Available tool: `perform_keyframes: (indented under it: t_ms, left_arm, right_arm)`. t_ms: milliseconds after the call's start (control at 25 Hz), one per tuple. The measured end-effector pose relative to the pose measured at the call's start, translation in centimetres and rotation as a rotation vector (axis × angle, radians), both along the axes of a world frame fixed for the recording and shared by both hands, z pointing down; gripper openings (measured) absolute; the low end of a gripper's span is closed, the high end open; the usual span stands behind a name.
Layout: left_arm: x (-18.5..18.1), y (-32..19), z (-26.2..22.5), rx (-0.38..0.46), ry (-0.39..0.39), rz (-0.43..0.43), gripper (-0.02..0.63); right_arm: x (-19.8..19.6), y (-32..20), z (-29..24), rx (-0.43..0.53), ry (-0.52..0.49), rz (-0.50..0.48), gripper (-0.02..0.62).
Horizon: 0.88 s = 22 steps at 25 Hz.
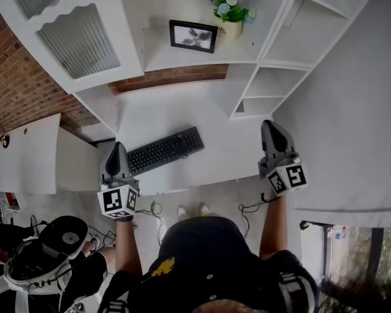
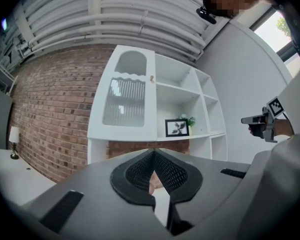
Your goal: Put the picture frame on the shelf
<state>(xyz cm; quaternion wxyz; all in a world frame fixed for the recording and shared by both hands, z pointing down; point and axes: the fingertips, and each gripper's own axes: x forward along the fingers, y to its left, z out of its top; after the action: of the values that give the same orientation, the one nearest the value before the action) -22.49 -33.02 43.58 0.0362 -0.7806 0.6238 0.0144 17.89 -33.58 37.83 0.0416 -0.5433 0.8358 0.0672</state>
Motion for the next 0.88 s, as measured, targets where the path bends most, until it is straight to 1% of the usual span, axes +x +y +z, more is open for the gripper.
perform_keyframes:
  t_ms: [160,240,480,880]
  left_arm:
    - [0.7,-0.2,-0.1,0.005,-0.002,0.016,0.018]
    - [0.8,0.0,-0.7,0.011,-0.014,0.019,0.018]
    - [-1.0,0.4,-2.1,0.031,-0.040,-0.017,0.018]
    - [-1.2,0.7,-1.6,0.020,-0.025,-0.028,0.018]
  right_arm:
    - [-0.8,-0.1,-0.2,0.006,0.008,-0.011,0.006]
    - [-1.0,0.1,-0.6,0.012,0.014,-0.011,0.006]
    - [0.0,0.9,-1.2,0.013,0.022,0.007,0.006]
    - [-0.1,1.0,-0.6,0.001,0.036,0.010,0.006]
